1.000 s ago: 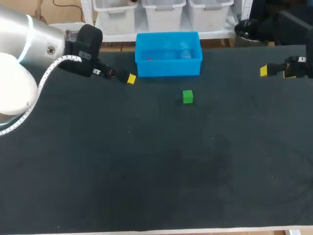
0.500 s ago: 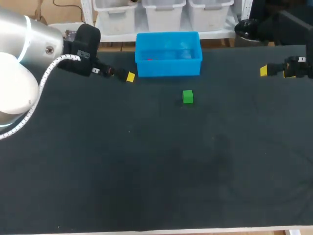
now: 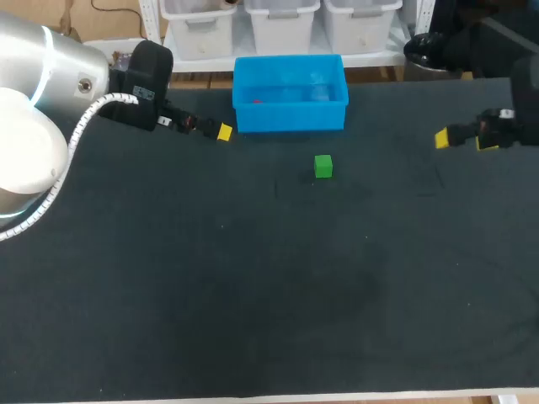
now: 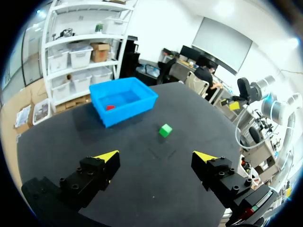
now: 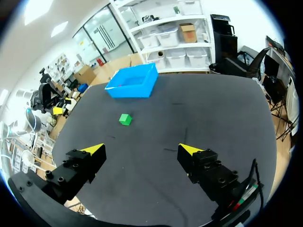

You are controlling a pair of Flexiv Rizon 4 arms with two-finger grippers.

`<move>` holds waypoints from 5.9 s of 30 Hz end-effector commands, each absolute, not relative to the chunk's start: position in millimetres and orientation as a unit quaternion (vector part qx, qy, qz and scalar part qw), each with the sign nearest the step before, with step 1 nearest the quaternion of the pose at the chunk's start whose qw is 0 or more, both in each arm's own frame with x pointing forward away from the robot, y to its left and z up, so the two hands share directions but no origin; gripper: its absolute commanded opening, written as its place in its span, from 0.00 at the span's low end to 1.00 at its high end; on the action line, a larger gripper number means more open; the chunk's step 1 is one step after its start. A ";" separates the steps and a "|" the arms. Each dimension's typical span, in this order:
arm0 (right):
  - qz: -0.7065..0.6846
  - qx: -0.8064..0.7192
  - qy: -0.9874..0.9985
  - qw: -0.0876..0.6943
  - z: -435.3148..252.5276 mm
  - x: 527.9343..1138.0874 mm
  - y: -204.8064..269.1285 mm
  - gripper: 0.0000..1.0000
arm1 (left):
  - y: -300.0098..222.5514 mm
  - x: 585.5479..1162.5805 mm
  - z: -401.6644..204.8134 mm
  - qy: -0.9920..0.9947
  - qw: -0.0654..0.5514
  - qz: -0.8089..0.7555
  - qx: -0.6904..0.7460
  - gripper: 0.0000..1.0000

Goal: Use the left arm to pick the red cube and place it into the blue plastic box first, then use the right arm to grasp the green cube and put it into the same blue plastic box after the first action is fully finished.

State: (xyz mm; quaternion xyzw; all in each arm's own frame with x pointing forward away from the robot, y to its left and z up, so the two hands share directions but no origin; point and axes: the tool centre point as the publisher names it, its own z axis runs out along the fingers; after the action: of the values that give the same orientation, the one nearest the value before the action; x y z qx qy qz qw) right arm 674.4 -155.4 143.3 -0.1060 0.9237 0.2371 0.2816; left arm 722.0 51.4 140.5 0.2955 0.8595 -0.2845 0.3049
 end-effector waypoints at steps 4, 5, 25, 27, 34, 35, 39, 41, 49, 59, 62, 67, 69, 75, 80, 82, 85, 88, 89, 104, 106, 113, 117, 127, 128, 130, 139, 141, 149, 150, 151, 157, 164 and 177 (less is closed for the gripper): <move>0.160 -0.093 0.950 0.250 148.1 696.2 -103.9 1.00 | 52.6 721.6 139.6 0.858 0.307 -0.287 0.296 1.00; 0.157 -0.092 0.952 0.245 147.6 698.9 -97.7 1.00 | 52.6 721.6 139.6 0.858 0.307 -0.287 0.296 1.00; 0.071 -0.068 0.982 0.161 152.7 736.6 -14.1 1.00 | 52.6 721.6 139.6 0.858 0.307 -0.287 0.296 1.00; 0.065 -0.071 0.983 0.154 151.0 739.3 -8.3 1.00 | 52.6 721.6 139.6 0.858 0.307 -0.287 0.296 1.00; 0.040 -0.067 0.990 0.119 142.4 746.0 9.2 1.00 | 52.6 721.6 139.6 0.858 0.307 -0.287 0.296 1.00; 0.038 -0.066 0.990 0.117 140.4 746.6 10.9 1.00 | 52.6 721.6 139.6 0.858 0.307 -0.287 0.296 1.00; 0.038 -0.062 0.992 0.103 133.4 748.0 18.7 1.00 | 52.6 721.6 139.6 0.858 0.307 -0.287 0.296 1.00; 0.038 -0.060 0.993 0.095 129.0 747.6 20.8 1.00 | 52.6 721.6 139.6 0.858 0.307 -0.287 0.296 1.00; 0.039 -0.060 0.995 0.072 120.7 747.6 23.2 1.00 | 52.6 721.6 139.6 0.858 0.307 -0.287 0.296 1.00; 0.042 -0.059 0.995 0.074 120.6 747.7 23.2 1.00 | 52.6 721.6 139.6 0.858 0.307 -0.287 0.296 1.00; 0.042 -0.059 0.995 0.074 120.6 747.7 23.2 1.00 | 52.6 721.6 139.6 0.858 0.307 -0.287 0.296 1.00; 0.042 -0.059 0.995 0.074 120.6 747.7 23.2 1.00 | 52.6 721.6 139.6 0.858 0.307 -0.287 0.296 1.00; 0.042 -0.059 0.995 0.074 120.6 747.7 23.2 1.00 | 52.6 721.6 139.6 0.858 0.307 -0.287 0.296 1.00; 0.019 -0.059 0.996 0.062 113.8 747.5 21.7 1.00 | 52.6 721.6 139.6 0.858 0.307 -0.287 0.296 1.00; 0.003 -0.047 0.998 0.050 104.8 750.4 18.5 1.00 | 52.6 721.6 139.6 0.858 0.307 -0.287 0.296 1.00; -0.002 -0.045 0.998 0.046 101.8 750.7 19.2 1.00 | 52.6 721.6 139.6 0.858 0.307 -0.287 0.296 1.00; -0.004 -0.043 0.998 0.042 97.5 751.2 20.7 1.00 | 52.6 721.6 139.6 0.858 0.307 -0.287 0.296 1.00; -0.002 -0.036 0.998 0.042 91.6 752.8 22.3 1.00 | 52.6 721.6 139.6 0.858 0.307 -0.287 0.296 1.00; 0.001 -0.032 0.998 0.045 90.4 753.4 23.1 1.00 | 52.6 721.6 139.6 0.858 0.307 -0.287 0.296 1.00; -0.005 -0.005 0.998 0.055 49.9 762.2 27.3 1.00 | 52.6 721.6 139.6 0.858 0.307 -0.287 0.296 1.00; -0.005 0.001 0.999 0.053 44.7 763.0 27.2 1.00 | 52.6 721.6 139.6 0.858 0.307 -0.287 0.296 1.00; -0.009 0.027 0.998 0.052 22.8 768.9 20.1 1.00 | 52.6 721.6 139.6 0.858 0.307 -0.287 0.296 1.00; -0.010 0.040 0.998 0.054 13.5 774.8 16.5 1.00 | 52.6 721.6 139.6 0.858 0.307 -0.287 0.296 1.00; -0.010 0.045 0.997 0.057 1.1 789.9 21.9 1.00 | 52.6 721.6 139.6 0.858 0.307 -0.287 0.296 1.00; -0.010 0.044 0.997 0.057 -0.2 791.3 22.8 1.00 | 52.6 721.6 139.6 0.858 0.307 -0.287 0.296 1.00; -0.008 0.044 0.997 0.056 -1.7 793.2 24.1 1.00 | 52.6 721.6 139.6 0.858 0.307 -0.287 0.296 1.00; -0.006 0.045 0.998 0.051 -10.5 797.3 26.8 1.00 | 52.6 721.6 139.6 0.858 0.307 -0.287 0.296 1.00; -0.005 0.045 0.998 0.049 -12.4 797.5 26.9 1.00 | 52.6 721.6 139.6 0.858 0.307 -0.287 0.296 1.00; -0.002 0.044 0.998 0.044 -18.1 797.0 26.9 1.00 | 52.6 721.6 139.6 0.858 0.307 -0.287 0.296 1.00; -0.002 0.045 0.998 0.044 -19.1 796.6 26.9 1.00 | 52.6 721.6 139.6 0.858 0.307 -0.287 0.296 1.00; -0.001 0.044 0.998 0.043 -20.7 796.0 26.8 1.00 | 52.6 721.6 139.6 0.858 0.307 -0.287 0.296 1.00; 0.000 0.037 0.999 0.036 -25.3 791.5 26.0 1.00 | 52.6 721.6 139.6 0.858 0.307 -0.287 0.296 1.00; 0.001 0.024 0.999 0.032 -29.1 788.7 24.5 0.03 | 52.6 721.6 139.6 0.858 0.307 -0.287 0.296 1.00; -0.007 0.017 0.999 0.033 -16.8 777.2 12.0 0.00 | 52.6 721.6 139.6 0.858 0.307 -0.287 0.296 1.00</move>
State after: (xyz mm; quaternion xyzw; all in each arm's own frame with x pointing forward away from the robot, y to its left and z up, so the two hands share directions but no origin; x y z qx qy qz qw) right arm 786.5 17.9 -22.8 0.0157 0.9995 -0.0089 0.0261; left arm 721.6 51.3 141.1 0.2948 0.8603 -0.2836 0.3041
